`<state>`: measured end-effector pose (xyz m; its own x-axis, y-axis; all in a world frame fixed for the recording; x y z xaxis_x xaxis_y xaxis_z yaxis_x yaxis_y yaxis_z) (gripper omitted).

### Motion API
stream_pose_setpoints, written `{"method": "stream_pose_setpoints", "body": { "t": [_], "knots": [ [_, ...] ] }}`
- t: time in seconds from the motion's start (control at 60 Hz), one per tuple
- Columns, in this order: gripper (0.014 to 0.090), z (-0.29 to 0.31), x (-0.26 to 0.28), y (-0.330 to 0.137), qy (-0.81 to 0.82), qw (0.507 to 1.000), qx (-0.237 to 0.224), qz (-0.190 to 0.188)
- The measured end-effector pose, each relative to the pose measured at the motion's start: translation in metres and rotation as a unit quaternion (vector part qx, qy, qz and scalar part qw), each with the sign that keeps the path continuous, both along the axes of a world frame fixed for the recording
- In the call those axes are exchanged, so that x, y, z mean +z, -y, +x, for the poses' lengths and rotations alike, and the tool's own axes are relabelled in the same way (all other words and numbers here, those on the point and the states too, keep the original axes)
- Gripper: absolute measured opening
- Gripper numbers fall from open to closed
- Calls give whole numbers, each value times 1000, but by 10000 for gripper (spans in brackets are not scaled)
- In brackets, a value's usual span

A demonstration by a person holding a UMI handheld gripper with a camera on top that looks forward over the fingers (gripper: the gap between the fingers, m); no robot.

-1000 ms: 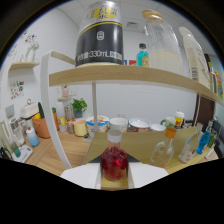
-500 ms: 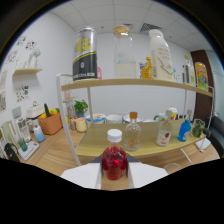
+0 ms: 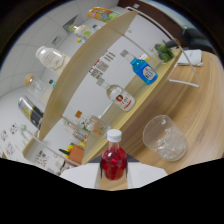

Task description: Make me a cup of Vodka Sunrise.

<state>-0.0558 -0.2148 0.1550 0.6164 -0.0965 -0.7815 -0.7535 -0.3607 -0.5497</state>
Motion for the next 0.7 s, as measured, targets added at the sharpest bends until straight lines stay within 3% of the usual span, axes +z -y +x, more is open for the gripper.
{"method": "stream_pose_setpoints", "body": {
  "t": [0.233, 0.567, 0.7],
  "knots": [
    [347, 2, 35, -14, -272, 962, -28, 21],
    [346, 30, 76, -21, -584, 808, -57, 57],
    [346, 32, 76, -20, -609, 789, -63, 54]
  ]
}}
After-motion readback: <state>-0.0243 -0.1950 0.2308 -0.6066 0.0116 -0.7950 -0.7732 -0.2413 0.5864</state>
